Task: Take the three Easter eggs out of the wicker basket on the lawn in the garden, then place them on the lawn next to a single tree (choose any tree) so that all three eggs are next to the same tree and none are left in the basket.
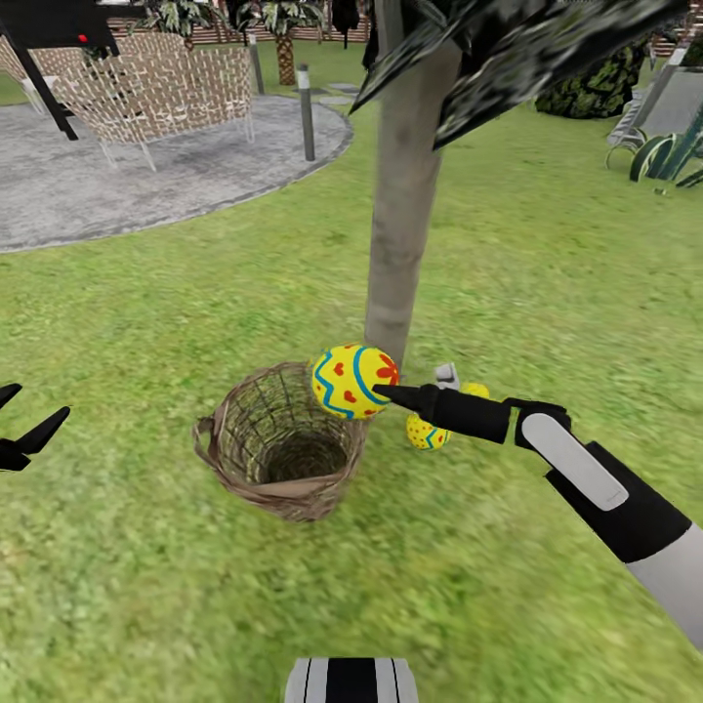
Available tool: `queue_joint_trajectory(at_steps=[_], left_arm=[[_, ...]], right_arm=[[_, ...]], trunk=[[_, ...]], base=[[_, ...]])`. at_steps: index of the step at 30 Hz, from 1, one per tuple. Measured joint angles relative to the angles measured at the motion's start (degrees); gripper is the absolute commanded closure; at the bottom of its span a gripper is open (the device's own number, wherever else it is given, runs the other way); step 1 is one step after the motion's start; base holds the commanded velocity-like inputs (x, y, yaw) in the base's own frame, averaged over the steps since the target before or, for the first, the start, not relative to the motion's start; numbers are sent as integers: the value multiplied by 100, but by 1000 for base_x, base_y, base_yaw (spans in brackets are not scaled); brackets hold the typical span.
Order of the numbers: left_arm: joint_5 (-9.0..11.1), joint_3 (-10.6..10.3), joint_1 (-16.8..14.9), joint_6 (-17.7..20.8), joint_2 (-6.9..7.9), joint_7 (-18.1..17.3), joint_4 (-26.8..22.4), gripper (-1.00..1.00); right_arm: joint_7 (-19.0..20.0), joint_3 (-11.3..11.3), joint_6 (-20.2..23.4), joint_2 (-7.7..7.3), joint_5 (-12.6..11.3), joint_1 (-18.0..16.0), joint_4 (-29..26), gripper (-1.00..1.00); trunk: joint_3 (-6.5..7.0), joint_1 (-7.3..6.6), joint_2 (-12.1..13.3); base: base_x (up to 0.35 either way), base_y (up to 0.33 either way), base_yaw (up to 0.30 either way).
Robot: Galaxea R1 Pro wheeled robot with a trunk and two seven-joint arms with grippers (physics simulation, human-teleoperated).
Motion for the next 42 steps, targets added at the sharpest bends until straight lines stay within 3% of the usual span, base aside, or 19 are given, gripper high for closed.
queue_joint_trajectory(at_steps=[1, 2, 4, 7, 14, 16, 17, 18, 23, 25, 26, 27, 29, 30, 32, 36, 38, 42], left_arm=[[1, 1, 0, 0, 0, 0, 3, -100], [2, 1, 1, 0, 0, 0, 4, -100], [4, 0, 0, 0, 0, 0, 5, -100], [4, -1, 0, 0, 0, 0, 5, -100], [4, -1, 0, 0, -10, 0, 2, -100], [2, -8, 0, 0, -57, -4, -15, -100], [-11, -103, 1, -4, -223, -16, -31, -100], [6, -274, 0, -2, -260, -27, -35, -100], [13, -1456, 0, -50, -403, -55, -108, -100], [24, -1605, -1, -52, -418, -60, -127, -100], [24, -1635, -1, -53, -424, -62, -132, -100], [23, -1657, -2, -53, -431, -60, -131, -100], [29, -1659, -1, -53, -484, -99, -136, -100], [32, -1659, 0, -52, -532, -159, -138, -100], [34, -1659, 2, -52, -567, -219, -139, -100], [31, -1918, 2, -65, -579, -242, -215, -100], [32, -1962, 2, -76, -585, -243, -222, -100], [28, -1980, 2, -79, -651, -243, -242, -100]], right_arm=[[0, -152, -1, -17, -2, 84, 3, 100], [19, -566, -2, -21, 7, 330, 0, 100], [268, -1118, -3, -16, 7, 694, 2, 100], [441, -1356, -4, -22, 15, 835, 127, 100], [345, -1519, -87, -2, 120, 873, 838, 100], [108, -1546, -90, 13, 359, 873, 915, 100], [-309, -1552, -113, 24, 864, 874, 942, 100], [-388, -1545, -168, 27, 969, 873, 950, 100], [-471, -1560, -261, 16, 1106, 873, 956, 100], [-534, -1545, -283, 30, 1129, 873, 977, 100], [-829, -1535, -367, 154, 1301, 874, 1015, 100], [-1285, -1519, -531, 366, 1715, 872, 1026, 100], [-1619, -1518, -638, 704, 2419, 865, 1024, 100], [-1733, -1522, -656, 809, 2741, 864, 1018, 100], [-1926, -1530, -666, 939, 3090, 862, 988, 100], [-2378, -1542, -784, 1040, 3302, 862, 915, 100], [-2518, -1531, -1015, 1044, 3407, 862, 939, 100], [-2720, -1520, -1081, 1050, 3454, 862, 921, 100]], trunk=[[5, 0, 0], [10, 0, 0], [21, -1, 0], [36, -1, 0], [73, -1, 0], [83, -1, 0], [88, -1, 0], [94, -1, 0], [120, -2, 0], [128, -2, 0], [131, -2, 0], [132, -2, 0], [133, -1, 0], [133, -1, 0], [133, -1, 0], [133, -2, 0], [133, -2, 0], [133, -3, 0]], base=[[-110, -316, -255], [-102, -317, -255], [-88, -317, -255], [-31, -312, -255], [-1, -325, -259], [0, -336, -264], [0, -337, -264], [0, -337, -264], [15, -337, -262], [69, -337, -147], [96, -336, -25], [99, -264, -10], [29, -76, 16], [9, -23, 151], [3, -126, 239], [33, -306, 283], [118, -327, 288], [148, -324, 289]])
